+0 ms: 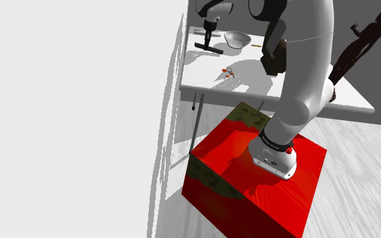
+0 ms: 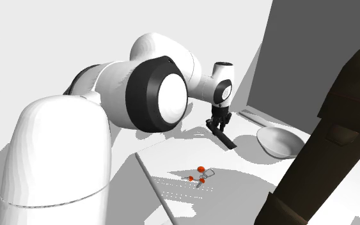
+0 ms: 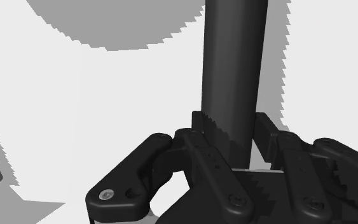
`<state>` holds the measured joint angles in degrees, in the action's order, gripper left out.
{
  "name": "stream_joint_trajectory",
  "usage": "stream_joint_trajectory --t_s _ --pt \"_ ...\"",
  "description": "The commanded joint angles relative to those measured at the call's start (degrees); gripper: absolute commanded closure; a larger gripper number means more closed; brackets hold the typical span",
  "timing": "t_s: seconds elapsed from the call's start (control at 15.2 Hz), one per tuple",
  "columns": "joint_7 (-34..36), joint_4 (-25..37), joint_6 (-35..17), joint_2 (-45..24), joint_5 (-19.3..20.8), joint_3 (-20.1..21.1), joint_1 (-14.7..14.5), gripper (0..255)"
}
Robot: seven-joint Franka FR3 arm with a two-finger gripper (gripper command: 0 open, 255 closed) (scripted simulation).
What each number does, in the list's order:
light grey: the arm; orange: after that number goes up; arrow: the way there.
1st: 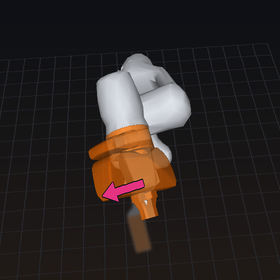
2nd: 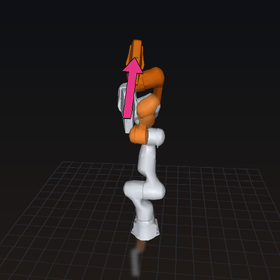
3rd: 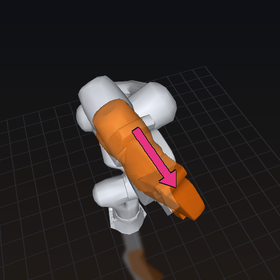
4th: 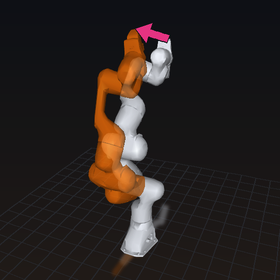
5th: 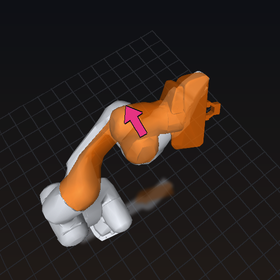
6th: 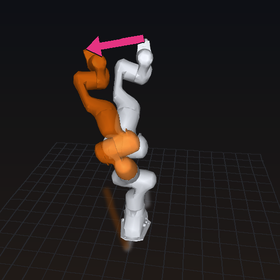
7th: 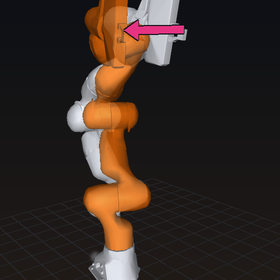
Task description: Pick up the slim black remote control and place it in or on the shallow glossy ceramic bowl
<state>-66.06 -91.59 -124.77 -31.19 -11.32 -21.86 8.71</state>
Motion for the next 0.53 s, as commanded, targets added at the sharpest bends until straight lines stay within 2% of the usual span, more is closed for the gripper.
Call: stream_joint_trajectory --t_s 0.0,0.46 --pt "0.19 0.98 1.49 0.53 0.29 -0.18 -0.04 255" --pt "0.69 3.50 5.86 2.51 1.21 -0.73 -0.24 255"
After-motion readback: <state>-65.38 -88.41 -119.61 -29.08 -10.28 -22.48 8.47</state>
